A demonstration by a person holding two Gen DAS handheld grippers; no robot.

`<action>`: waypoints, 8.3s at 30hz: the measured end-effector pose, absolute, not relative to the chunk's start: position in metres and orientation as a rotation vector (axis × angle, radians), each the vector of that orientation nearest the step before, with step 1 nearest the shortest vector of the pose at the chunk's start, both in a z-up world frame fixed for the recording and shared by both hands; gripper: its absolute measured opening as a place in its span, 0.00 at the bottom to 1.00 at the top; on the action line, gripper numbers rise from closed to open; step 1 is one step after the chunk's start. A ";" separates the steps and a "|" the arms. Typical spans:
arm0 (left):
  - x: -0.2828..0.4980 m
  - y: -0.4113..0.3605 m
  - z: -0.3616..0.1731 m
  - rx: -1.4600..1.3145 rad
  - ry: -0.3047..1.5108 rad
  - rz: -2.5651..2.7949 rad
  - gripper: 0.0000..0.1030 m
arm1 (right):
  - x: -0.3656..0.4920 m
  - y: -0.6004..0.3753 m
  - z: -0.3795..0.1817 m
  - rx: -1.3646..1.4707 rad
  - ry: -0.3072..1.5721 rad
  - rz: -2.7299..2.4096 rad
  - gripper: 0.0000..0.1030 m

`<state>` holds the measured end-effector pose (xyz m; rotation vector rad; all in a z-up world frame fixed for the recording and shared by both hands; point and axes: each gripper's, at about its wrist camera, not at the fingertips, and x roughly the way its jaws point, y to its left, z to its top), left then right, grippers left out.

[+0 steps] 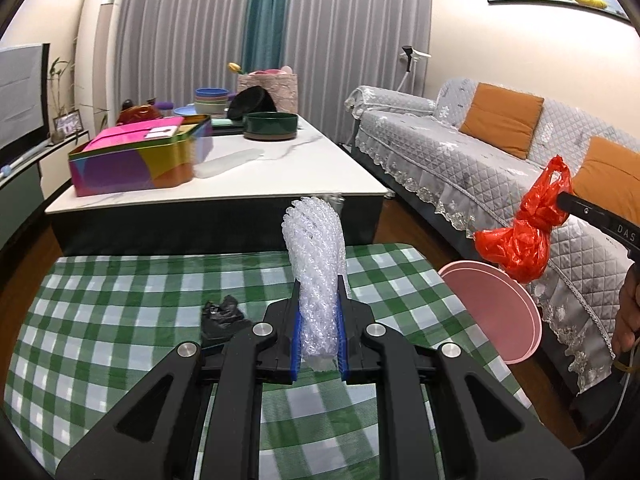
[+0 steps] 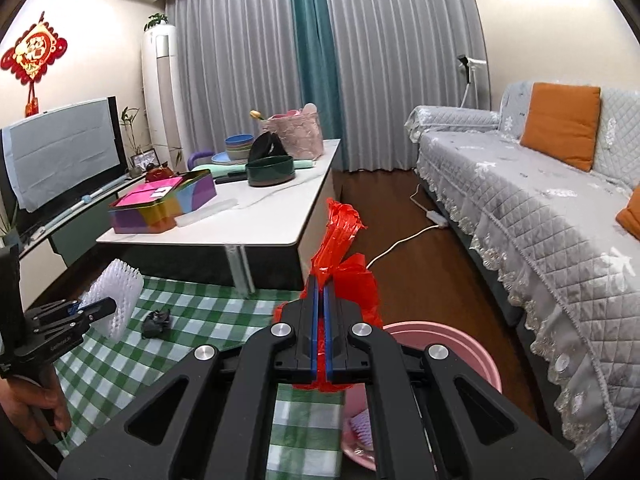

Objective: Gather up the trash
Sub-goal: 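Carry the foam net in the left tool while the right tool carries the orange-red bag to the pink basin, then open the left tool over the basin while the right tool releases the orange-red bag, then move the left tool to the black cloth while the right tool reaches the clear plastic sleeve, then grasp the black cloth with the left tool while the right tool grasps the clear plastic sleeve, then carry the black cloth in the left tool while the right tool carries the sleeve to the basin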

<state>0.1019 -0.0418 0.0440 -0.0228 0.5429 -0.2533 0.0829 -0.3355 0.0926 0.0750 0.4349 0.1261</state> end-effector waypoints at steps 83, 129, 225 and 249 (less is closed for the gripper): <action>0.144 -0.194 0.022 0.038 0.609 -0.512 0.41 | 0.106 -0.413 0.053 0.081 0.510 -0.161 0.49; 0.136 0.056 -0.015 -0.146 0.620 -0.043 0.34 | 0.175 -0.227 0.051 0.076 0.493 0.221 0.29; 0.116 -0.083 0.033 -0.014 0.586 -0.294 0.04 | 0.085 -0.327 0.078 0.010 0.509 0.161 0.01; 0.134 -0.155 0.033 0.006 0.596 -0.418 0.04 | 0.091 -0.381 0.072 0.029 0.511 0.029 0.01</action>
